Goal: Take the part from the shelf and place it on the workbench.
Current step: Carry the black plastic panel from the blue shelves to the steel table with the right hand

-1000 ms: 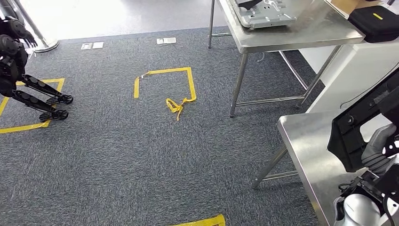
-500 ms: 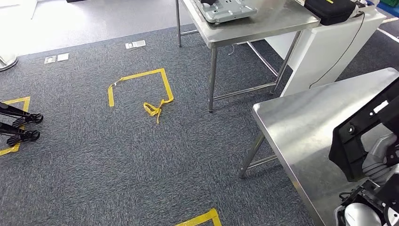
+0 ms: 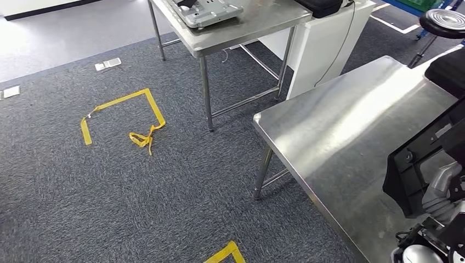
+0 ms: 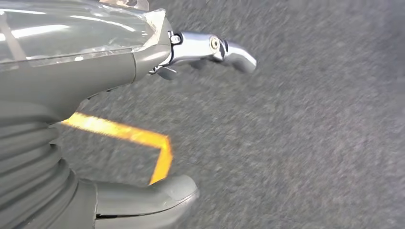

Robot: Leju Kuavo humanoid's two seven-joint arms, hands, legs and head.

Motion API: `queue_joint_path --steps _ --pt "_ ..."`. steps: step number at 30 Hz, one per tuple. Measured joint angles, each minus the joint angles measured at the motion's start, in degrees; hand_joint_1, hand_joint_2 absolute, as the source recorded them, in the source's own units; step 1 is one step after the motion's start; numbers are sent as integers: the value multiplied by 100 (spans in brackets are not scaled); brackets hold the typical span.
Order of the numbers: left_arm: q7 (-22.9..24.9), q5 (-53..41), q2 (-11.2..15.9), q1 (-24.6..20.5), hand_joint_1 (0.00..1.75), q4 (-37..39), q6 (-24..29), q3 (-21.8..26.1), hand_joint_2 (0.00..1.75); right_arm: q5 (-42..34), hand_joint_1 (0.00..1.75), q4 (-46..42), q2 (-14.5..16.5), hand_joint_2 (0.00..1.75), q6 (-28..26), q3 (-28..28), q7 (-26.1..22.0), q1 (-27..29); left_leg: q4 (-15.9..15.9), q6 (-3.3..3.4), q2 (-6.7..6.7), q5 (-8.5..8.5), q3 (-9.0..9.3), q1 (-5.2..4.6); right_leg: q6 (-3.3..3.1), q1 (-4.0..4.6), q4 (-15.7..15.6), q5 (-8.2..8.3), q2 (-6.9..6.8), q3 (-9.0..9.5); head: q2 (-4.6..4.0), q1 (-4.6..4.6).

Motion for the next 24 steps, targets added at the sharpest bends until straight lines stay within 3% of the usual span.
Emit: queue_joint_path --steps 2,4,6,8,9,10,11,13,15,17,18,20,22,23,24 --pt "76 24 21 22 0 -231 12 5 175 -15 175 -14 -22 175 3 10 -5 48 -39 79 166 39 18 -26 77 -21 -8 26 67 -56 0 1" --pt "179 25 29 53 0 -547 -9 25 175 -24 175 -20 -59 175 9 30 -7 84 -110 169 328 91 45 -22 97 5 228 -89 -207 -200 0 25" --pt "285 -61 31 121 0 -919 -90 68 175 -39 175 -21 -96 175 16 78 -10 105 -137 214 504 106 50 -34 61 22 907 -395 -565 -531 0 56" --pt "335 -327 38 208 0 -1318 -230 110 175 -73 175 -21 -120 175 10 134 -13 165 -136 220 689 98 40 -47 73 -4 1554 -629 -670 -833 0 65" --pt "353 -506 42 241 0 -1531 -334 126 175 -87 175 -25 -131 175 3 150 -14 206 -135 215 770 93 37 -48 109 -21 1604 -631 -694 -840 0 66" --pt "384 -673 45 268 0 -1735 -458 145 175 -96 175 -34 -143 175 -3 157 -15 245 -135 205 846 86 39 -46 162 -38 1405 -550 -728 -717 0 66" --pt "429 -828 48 286 0 -1925 -598 168 175 -99 175 -54 -155 175 -5 160 -15 276 -133 188 912 76 48 -43 215 -52 1012 -420 -800 -486 0 68" --pt "463 -1224 66 323 0 -2278 -829 218 175 -90 175 -114 -174 175 -3 161 -15 322 -123 127 1037 36 84 -65 247 -38 235 -201 -1045 -27 0 64" --pt "364 -1720 105 362 0 -2602 -1016 257 175 -49 175 -193 -180 175 15 154 -9 373 -117 58 1152 -4 137 -90 185 4 -20 -133 -1122 131 0 42" --pt "251 -1978 131 351 0 -2881 -1230 298 175 30 175 -279 -179 175 61 129 9 431 -125 1 1256 -31 184 -74 109 -5 -23 -109 -973 133 0 21" --pt "213 -1995 135 331 0 -2998 -1332 326 175 76 175 -324 -176 175 85 118 19 451 -86 -27 1206 -74 186 -55 75 -26 -32 -99 -908 137 0 15" --pt "162 -1996 135 302 0 -3184 -1473 385 175 161 175 -401 -166 175 107 108 38 470 282 -71 915 -332 44 -19 -10 -73 -51 -82 -783 146 0 -2" --pt "138 -1981 143 295 0 -3286 -1525 441 175 218 175 -449 -146 175 107 106 58 495 1051 -84 624 -723 -323 -7 -67 -55 -48 -77 -653 140 0 -14" --pt "127 -1972 151 292 0 -3305 -1512 470 175 241 175 -469 -133 175 109 101 72 518 1385 -85 571 -837 -500 -7 -77 -43 -46 -77 -580 138 0 -15" --pt "112 -1960 166 284 0 -3304 -1468 497 175 269 175 -495 -116 175 120 92 86 545 1537 -80 550 -830 -597 -6 -83 -33 -44 -75 -503 139 0 -14"
